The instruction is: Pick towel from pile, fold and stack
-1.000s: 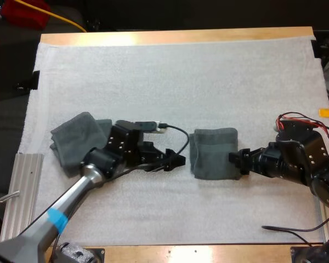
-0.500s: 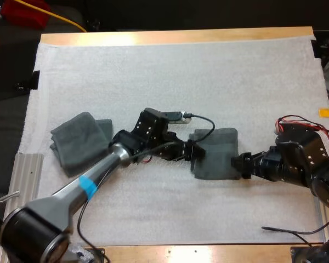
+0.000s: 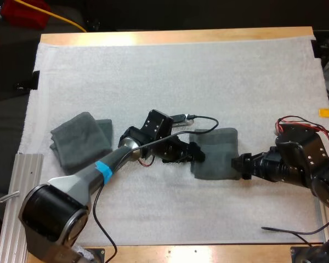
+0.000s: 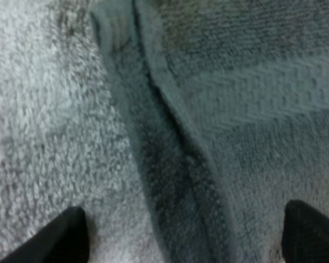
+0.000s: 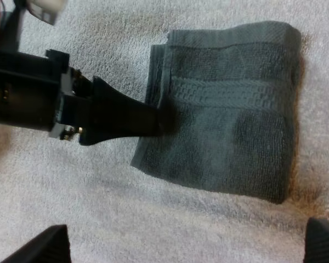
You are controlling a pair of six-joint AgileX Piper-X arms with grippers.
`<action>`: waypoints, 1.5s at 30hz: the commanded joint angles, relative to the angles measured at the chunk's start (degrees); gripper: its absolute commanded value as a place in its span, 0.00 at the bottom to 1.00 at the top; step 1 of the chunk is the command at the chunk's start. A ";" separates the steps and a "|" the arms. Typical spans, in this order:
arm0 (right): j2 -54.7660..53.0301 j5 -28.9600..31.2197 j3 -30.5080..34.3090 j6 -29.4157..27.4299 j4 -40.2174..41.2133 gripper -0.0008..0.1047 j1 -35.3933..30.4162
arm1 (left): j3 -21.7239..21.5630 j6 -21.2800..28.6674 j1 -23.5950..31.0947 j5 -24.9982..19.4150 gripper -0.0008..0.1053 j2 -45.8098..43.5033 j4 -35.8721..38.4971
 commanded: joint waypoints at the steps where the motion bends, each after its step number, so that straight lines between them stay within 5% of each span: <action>1: -0.39 0.08 -0.21 -0.62 0.48 0.77 0.06 | -0.46 -0.68 -0.31 1.73 0.66 0.49 -0.62; 26: -0.61 -0.08 -0.21 -0.62 0.48 0.77 0.06 | -8.45 -7.20 -6.70 5.43 0.65 6.34 3.49; 39: -0.61 -0.08 -0.21 -0.62 0.48 0.77 0.06 | -8.50 -6.23 -6.76 4.89 0.04 6.34 4.82; 45: -0.61 -2.32 -0.21 -0.62 0.05 0.77 0.06 | -8.50 0.22 -6.61 2.94 0.01 5.15 9.44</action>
